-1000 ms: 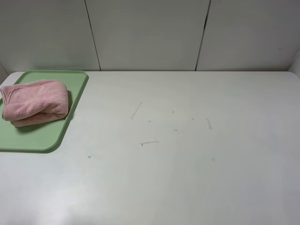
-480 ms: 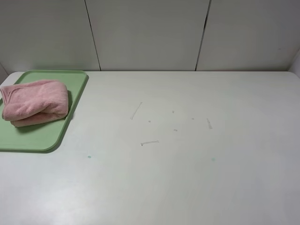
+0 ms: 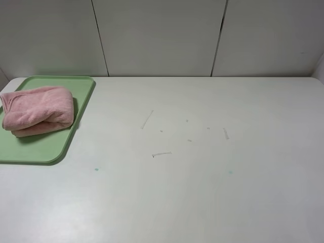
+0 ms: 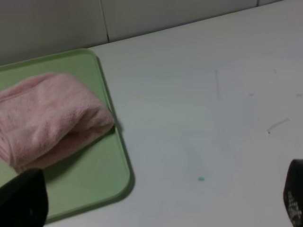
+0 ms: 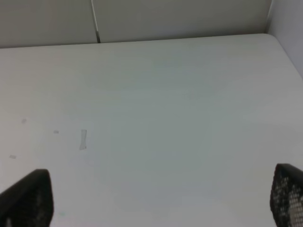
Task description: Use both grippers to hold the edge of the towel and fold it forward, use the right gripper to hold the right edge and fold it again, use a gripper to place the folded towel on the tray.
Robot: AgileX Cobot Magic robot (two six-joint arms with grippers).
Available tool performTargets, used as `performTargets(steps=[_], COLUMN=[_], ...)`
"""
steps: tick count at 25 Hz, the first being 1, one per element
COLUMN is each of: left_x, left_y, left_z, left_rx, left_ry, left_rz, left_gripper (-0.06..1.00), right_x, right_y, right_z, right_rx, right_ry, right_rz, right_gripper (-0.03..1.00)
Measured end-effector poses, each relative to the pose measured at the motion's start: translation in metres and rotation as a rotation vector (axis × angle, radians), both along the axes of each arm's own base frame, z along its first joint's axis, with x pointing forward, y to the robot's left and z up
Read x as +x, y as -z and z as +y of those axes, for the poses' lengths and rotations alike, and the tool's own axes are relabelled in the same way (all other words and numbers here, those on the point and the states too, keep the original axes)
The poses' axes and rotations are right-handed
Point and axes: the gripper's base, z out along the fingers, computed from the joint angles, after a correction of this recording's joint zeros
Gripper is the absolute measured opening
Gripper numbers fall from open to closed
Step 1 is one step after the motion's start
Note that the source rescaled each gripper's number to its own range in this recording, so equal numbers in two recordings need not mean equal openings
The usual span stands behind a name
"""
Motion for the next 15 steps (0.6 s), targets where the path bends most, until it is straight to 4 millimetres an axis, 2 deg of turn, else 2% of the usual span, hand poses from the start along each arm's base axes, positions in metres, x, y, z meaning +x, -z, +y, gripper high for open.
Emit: performTargets(steps=[15], left_x=[-0.0002], left_y=[0.0], left_z=[0.0], left_rx=[-0.003], left_ry=[-0.001], left_rz=[-0.001], left_gripper=[1.0], right_x=[0.0], right_y=[0.0], right_z=[0.0], right_rx=[0.0], right_ry=[0.0], right_rz=[0.0], right_gripper=[1.0])
